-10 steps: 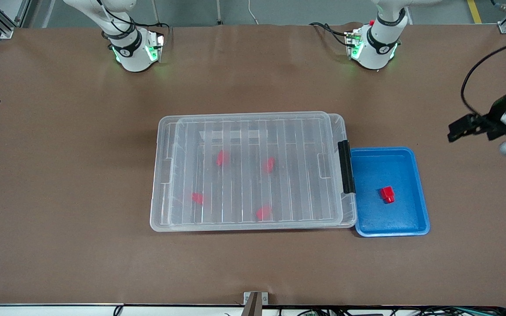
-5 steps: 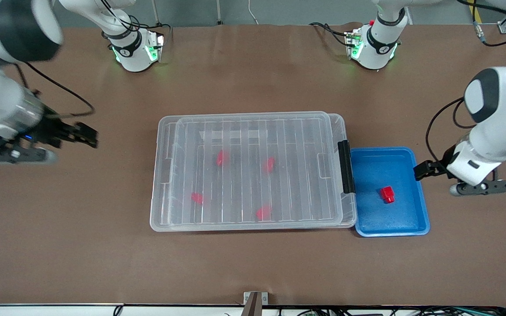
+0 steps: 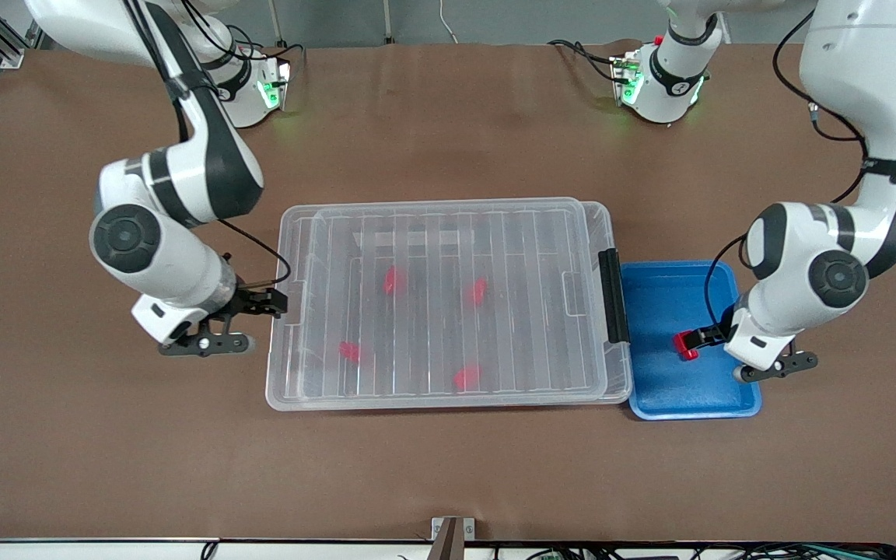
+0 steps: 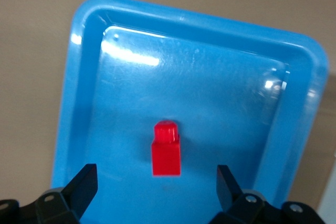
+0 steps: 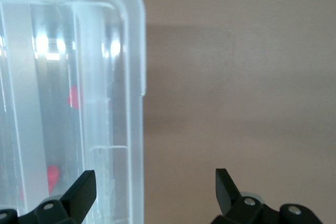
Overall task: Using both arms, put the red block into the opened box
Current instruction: 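Grasp the red block with the left gripper while the right gripper grips the lid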
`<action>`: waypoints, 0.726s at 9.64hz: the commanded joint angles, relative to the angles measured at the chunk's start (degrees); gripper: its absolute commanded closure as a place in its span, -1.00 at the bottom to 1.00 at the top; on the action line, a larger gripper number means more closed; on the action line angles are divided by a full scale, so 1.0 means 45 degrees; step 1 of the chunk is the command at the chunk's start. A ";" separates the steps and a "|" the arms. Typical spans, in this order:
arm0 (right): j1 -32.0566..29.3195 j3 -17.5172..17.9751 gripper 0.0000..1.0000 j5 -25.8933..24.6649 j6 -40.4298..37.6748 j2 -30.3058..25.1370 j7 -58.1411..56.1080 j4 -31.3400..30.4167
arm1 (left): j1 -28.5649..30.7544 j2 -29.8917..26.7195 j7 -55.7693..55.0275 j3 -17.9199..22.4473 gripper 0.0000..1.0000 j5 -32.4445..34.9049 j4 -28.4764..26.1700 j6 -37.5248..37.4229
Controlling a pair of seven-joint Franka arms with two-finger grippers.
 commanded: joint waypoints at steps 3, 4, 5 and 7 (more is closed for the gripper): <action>0.0483 -0.0084 -1.00 -0.1132 0.1230 0.0031 0.0174 -0.1241 | -0.0056 0.1633 -0.0880 -0.0054 -0.73 0.0362 0.0018 0.1626; 0.0503 -0.0065 -1.00 -0.1522 0.1211 0.0129 0.0174 -0.1241 | -0.0095 0.1654 -0.0881 -0.0073 -0.59 0.0362 -0.0040 0.1608; 0.0503 -0.0084 -1.00 -0.1719 0.1211 0.0150 0.0174 -0.1261 | -0.0115 0.1655 -0.0881 -0.0073 -0.48 0.0362 -0.0175 0.1608; 0.0445 -0.0065 -1.00 -0.2537 0.1211 0.0402 0.0174 -0.1261 | -0.0115 0.1674 -0.0881 -0.0073 -0.17 0.0362 -0.0390 0.1608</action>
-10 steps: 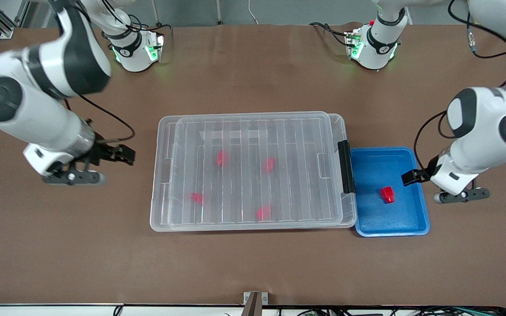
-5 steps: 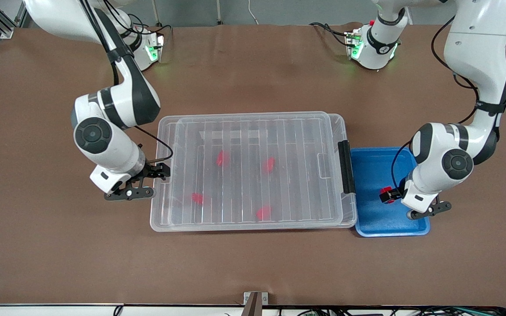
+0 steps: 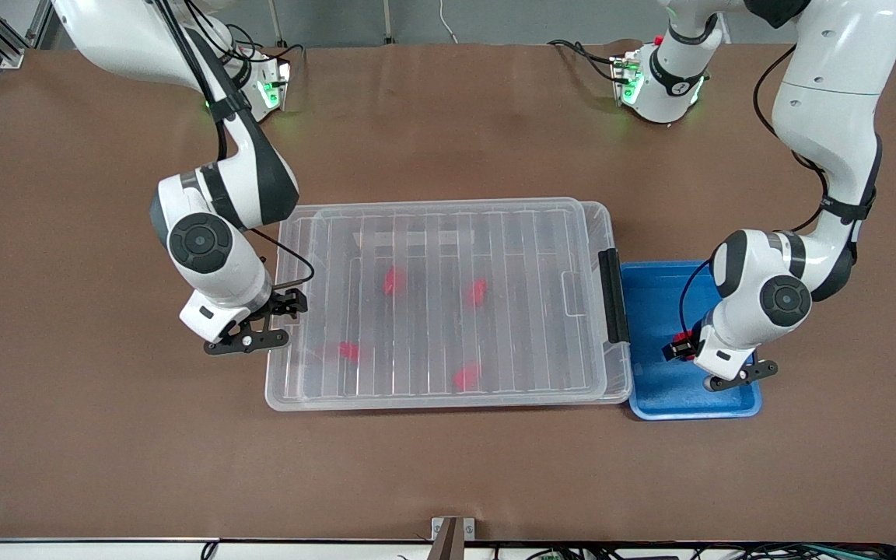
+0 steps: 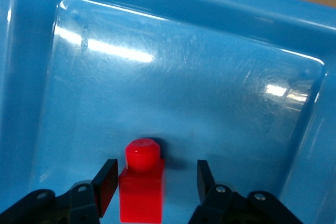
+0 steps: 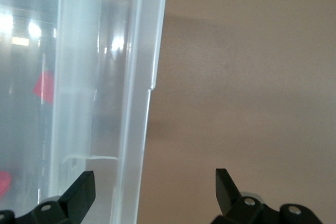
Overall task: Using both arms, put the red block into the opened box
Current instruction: 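Grasp the red block with the left gripper while the right gripper grips the lid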
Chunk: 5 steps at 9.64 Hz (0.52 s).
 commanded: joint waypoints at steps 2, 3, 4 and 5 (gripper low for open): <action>-0.0121 -0.0087 -1.00 -0.1089 0.0043 0.0148 0.0076 -0.0210 | -0.0025 0.0131 -0.0336 0.0008 0.56 0.0272 -0.0513 0.0125; -0.0180 -0.0106 -1.00 -0.1148 0.0023 0.0147 0.0037 -0.0210 | 0.0034 -0.0199 -0.0336 -0.0011 0.94 0.0291 -0.0591 -0.0107; -0.0316 -0.0126 -1.00 -0.1496 -0.0228 0.0147 -0.0002 -0.0210 | -0.0024 -0.0898 -0.0317 -0.0069 0.99 0.0272 -0.0534 -0.0941; -0.0569 -0.0126 -1.00 -0.1809 -0.0444 0.0147 -0.0235 -0.0210 | -0.0024 -0.1621 -0.0336 -0.0495 0.99 0.0272 -0.0398 -0.1858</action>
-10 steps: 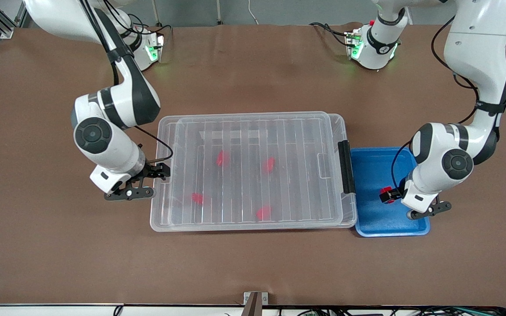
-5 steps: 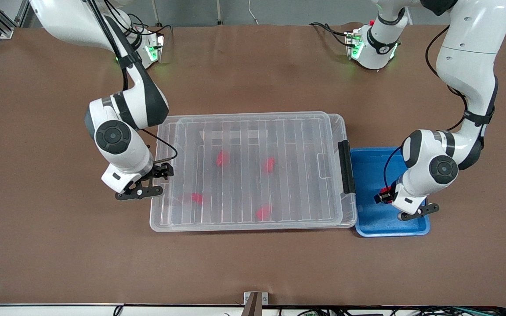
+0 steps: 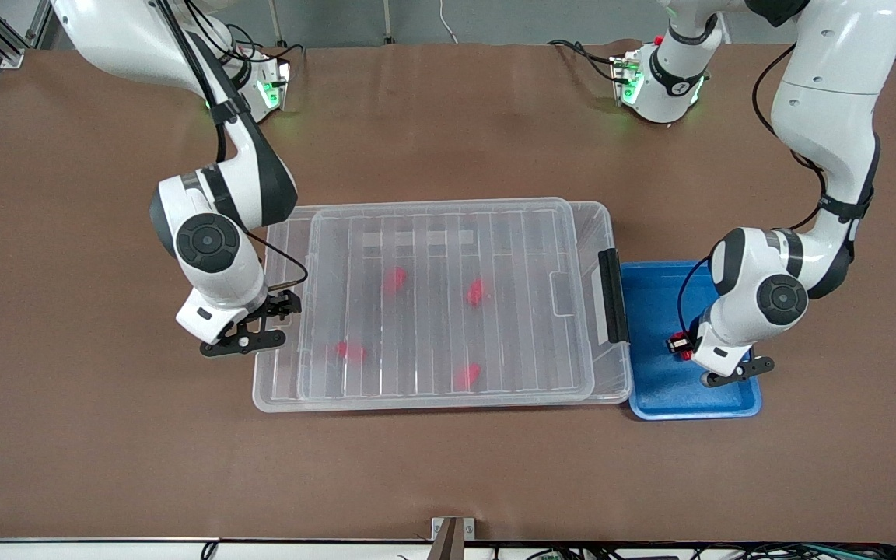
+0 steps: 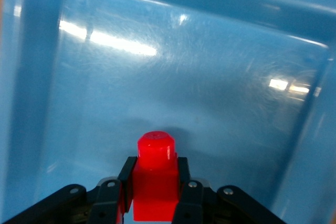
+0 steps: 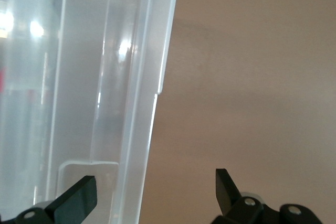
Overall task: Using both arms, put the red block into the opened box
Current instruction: 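Slide the lid open with the right gripper while the left gripper lifts the block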
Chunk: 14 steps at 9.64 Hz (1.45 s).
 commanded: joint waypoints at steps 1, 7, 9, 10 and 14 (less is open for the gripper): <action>-0.0619 0.0019 -1.00 -0.0654 -0.0264 0.0065 -0.0690 -0.0111 | -0.0059 -0.1800 -0.0353 -0.0632 0.99 0.0271 -0.0222 -0.1619; -0.1732 -0.0001 -1.00 -0.0751 -0.0792 -0.0267 -0.2820 -0.0130 | -0.0098 -0.2882 -0.1443 -0.2837 0.98 0.0271 0.1515 -0.4164; -0.2220 -0.0001 -1.00 -0.0946 -0.0871 -0.0346 -0.3562 -0.0130 | -0.0389 -0.2765 -0.2303 -0.3464 0.98 0.0271 0.1731 -0.4144; -0.2416 -0.0001 -1.00 -0.1082 -0.0871 -0.0346 -0.3952 -0.0111 | -0.0798 -0.2745 -0.2461 -0.3466 0.98 0.0271 0.1732 -0.4125; -0.2690 -0.0001 -1.00 -0.1338 -0.0891 -0.0443 -0.4539 -0.0052 | -0.1913 -0.1557 -0.3847 -0.3447 0.98 0.0291 0.1967 -0.3250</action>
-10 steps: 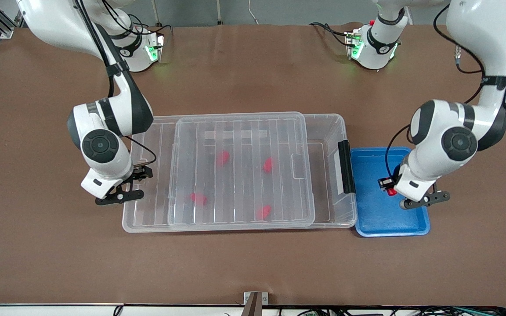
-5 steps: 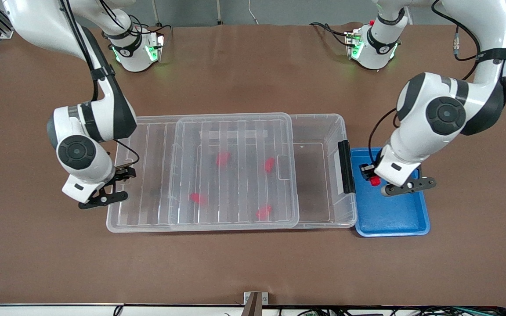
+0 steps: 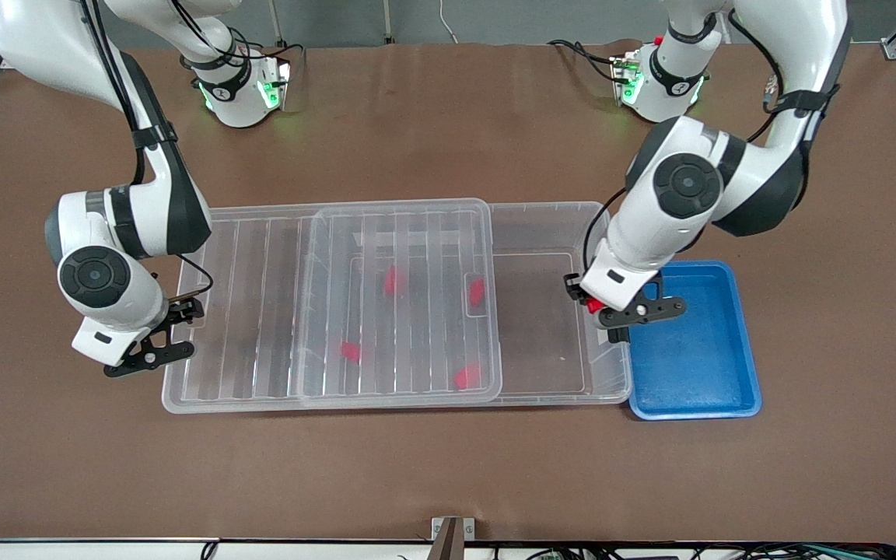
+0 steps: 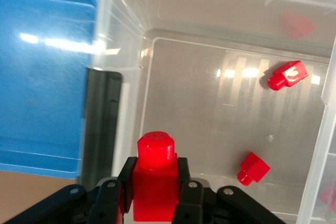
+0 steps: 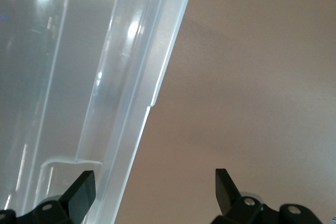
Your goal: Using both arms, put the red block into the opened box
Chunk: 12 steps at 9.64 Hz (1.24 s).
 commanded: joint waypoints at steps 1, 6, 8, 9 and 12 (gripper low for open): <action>-0.0342 0.0156 -1.00 -0.0304 -0.0130 -0.0318 -0.0377 -0.0100 | -0.0179 0.1266 -0.0497 0.0011 0.98 0.0289 0.0155 0.0755; -0.0595 0.0137 -1.00 0.2018 -0.4319 -0.0745 -0.0085 0.3838 | -0.0901 0.3101 -0.1766 0.0050 0.98 0.0579 0.0077 0.2553; -0.1451 0.0137 -1.00 0.2622 -0.4564 -0.1951 0.0440 0.4042 | -0.1097 0.3863 -0.2623 0.0011 0.99 0.2137 -0.0021 0.2652; -0.2113 0.0060 -1.00 0.3419 -0.4622 -0.2596 0.0753 0.4042 | -0.1097 0.4157 -0.2685 0.0011 0.98 0.2396 -0.0060 0.2807; -0.2433 -0.1146 -1.00 0.4572 -0.6802 -0.4180 0.0952 0.3905 | -0.1156 0.4667 -0.2686 0.0011 0.72 0.2399 -0.0099 0.3238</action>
